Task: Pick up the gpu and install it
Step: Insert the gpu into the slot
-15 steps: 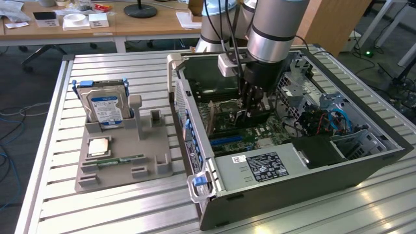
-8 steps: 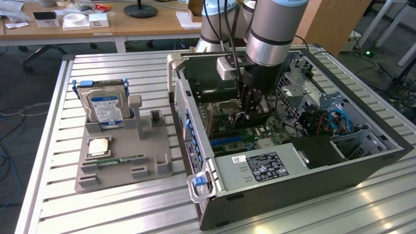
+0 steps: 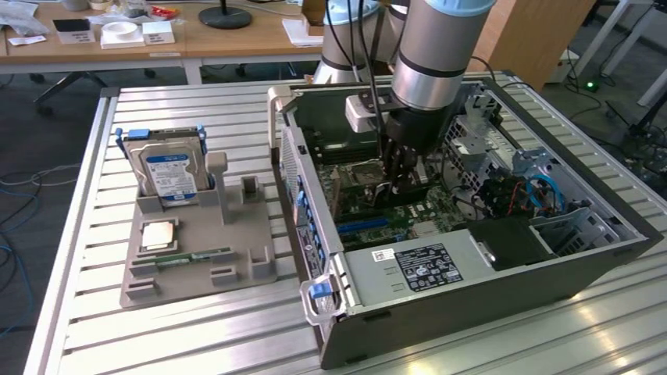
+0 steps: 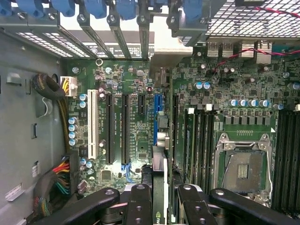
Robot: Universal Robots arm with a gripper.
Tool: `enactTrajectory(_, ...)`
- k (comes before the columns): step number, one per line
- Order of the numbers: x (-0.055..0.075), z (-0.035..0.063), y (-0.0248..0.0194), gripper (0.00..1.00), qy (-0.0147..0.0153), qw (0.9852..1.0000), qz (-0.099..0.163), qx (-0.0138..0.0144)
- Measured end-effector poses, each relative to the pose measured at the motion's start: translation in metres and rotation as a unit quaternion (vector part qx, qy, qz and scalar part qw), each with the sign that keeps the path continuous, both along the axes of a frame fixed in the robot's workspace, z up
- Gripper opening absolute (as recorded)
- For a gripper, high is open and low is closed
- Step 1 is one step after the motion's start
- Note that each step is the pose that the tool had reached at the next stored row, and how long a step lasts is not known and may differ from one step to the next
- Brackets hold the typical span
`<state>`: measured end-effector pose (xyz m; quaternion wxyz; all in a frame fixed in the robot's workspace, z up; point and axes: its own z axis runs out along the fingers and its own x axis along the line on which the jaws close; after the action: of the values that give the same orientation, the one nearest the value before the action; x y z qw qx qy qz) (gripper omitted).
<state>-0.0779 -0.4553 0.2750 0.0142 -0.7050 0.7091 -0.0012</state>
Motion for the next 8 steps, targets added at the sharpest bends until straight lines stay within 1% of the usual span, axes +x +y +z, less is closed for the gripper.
enactTrajectory(8,-0.0021,-0.001,0.0,0.26,-0.0001,1.0,0.0,0.0002)
